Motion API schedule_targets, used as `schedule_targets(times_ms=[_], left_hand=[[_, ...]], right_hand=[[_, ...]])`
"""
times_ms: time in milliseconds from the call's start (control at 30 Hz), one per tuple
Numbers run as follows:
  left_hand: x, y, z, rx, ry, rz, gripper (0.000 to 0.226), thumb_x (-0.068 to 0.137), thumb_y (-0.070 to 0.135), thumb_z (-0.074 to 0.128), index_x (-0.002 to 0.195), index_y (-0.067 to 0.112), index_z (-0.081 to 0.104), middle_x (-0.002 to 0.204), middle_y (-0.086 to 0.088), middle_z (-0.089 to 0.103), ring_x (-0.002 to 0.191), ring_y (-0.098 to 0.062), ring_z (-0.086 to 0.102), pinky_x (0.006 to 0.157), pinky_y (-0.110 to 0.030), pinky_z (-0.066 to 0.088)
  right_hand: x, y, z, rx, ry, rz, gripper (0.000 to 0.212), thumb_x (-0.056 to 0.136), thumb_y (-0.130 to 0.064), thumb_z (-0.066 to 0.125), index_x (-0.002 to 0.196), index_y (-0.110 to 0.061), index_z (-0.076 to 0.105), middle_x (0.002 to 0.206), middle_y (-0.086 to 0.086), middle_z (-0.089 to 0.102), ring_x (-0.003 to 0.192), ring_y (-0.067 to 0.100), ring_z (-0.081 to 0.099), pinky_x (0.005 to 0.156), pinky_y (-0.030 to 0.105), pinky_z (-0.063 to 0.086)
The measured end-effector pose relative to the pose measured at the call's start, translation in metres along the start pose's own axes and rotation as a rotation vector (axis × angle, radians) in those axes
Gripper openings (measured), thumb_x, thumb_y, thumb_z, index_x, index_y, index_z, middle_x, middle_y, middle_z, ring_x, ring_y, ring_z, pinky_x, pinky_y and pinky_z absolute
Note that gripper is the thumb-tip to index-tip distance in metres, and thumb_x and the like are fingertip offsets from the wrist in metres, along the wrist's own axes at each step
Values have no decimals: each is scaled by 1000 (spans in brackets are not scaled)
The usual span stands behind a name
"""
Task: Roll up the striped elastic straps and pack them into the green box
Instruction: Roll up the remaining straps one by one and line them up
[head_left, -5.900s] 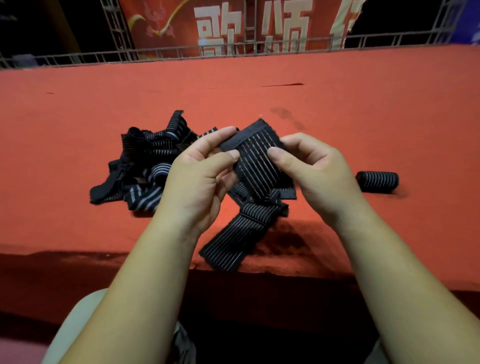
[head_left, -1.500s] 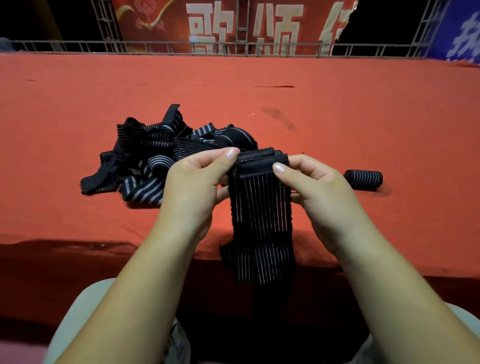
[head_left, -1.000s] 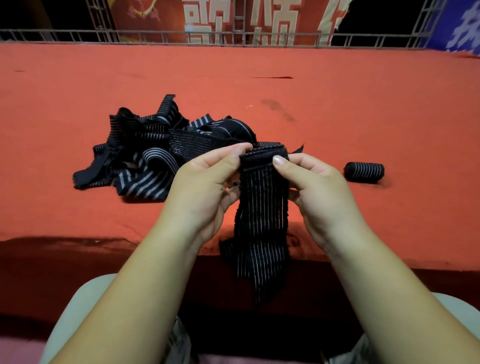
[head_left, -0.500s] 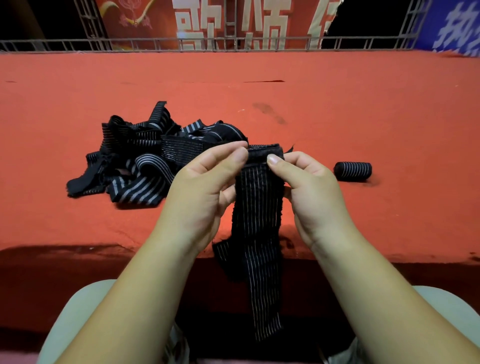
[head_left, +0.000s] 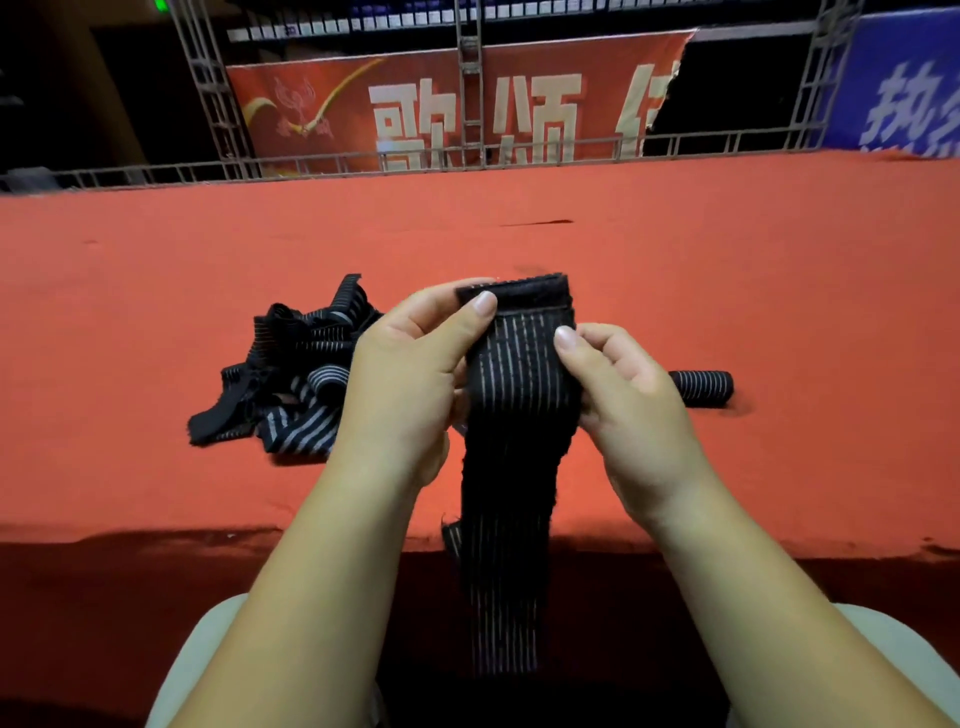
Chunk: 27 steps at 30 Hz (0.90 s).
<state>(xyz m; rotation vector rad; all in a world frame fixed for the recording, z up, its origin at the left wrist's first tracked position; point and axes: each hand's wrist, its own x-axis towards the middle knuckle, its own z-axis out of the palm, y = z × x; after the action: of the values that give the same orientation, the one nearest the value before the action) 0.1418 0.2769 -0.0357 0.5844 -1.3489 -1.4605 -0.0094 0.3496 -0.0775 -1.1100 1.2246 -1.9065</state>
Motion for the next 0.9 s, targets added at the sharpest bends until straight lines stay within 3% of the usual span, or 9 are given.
schedule_targets(times_ms=[133,233,300,400,467,600,767,900], left_hand=[[4,21,5,54,58,119,11,104,20,72,112,13,76,96,-15,79,75,-21,71,66,-34,60],[9,27,7,102,63,158,12,105,22,70,112,13,74,99,-15,80,78,-21,72,70,-37,61],[13,25,6,102,77,163,13,106,23,70,113,13,73,101,-16,79,81,-22,72,75,-41,61],[20,12,2,84,112,166,14,106,24,70,113,13,73,101,-13,80,85,-22,74,79,-46,62],[24,-1,1,94,131,165,15,106,26,70,113,12,73,97,-8,80,84,-19,75,76,-42,63],[37,-31,-1,163,161,151,13,106,28,70,105,16,73,90,-2,79,80,-14,73,73,-39,59],[55,-80,-8,359,135,115,35,103,50,64,96,16,66,87,-9,76,75,-20,67,79,-60,58],[64,-119,-15,443,190,134,30,104,50,62,100,20,62,76,2,69,71,-12,60,78,-57,56]], right_hand=[[-9,-15,-1,-59,-195,-43,56,104,-46,58,96,10,60,75,18,57,62,31,51,57,43,42],[-13,-23,-3,-69,-257,-78,59,104,-44,57,93,14,57,69,21,56,53,31,50,51,40,41],[-13,-24,-6,-68,-281,-67,51,101,-42,62,89,8,60,68,20,55,52,29,50,49,36,42],[-12,-19,-10,-105,-307,-28,28,98,-35,69,90,-9,72,78,15,63,66,28,54,54,32,44],[-8,-10,-13,-144,-309,-5,24,97,-36,71,92,-13,75,84,15,65,72,28,54,57,33,42],[4,13,-23,-190,-290,83,31,100,-37,73,94,-7,73,84,15,60,73,25,48,58,31,35],[18,47,-43,-262,-316,290,39,105,-34,67,97,4,65,81,14,55,61,17,47,52,26,36],[27,69,-52,-298,-339,385,44,103,-34,70,108,9,63,90,19,67,78,28,60,68,35,48]])
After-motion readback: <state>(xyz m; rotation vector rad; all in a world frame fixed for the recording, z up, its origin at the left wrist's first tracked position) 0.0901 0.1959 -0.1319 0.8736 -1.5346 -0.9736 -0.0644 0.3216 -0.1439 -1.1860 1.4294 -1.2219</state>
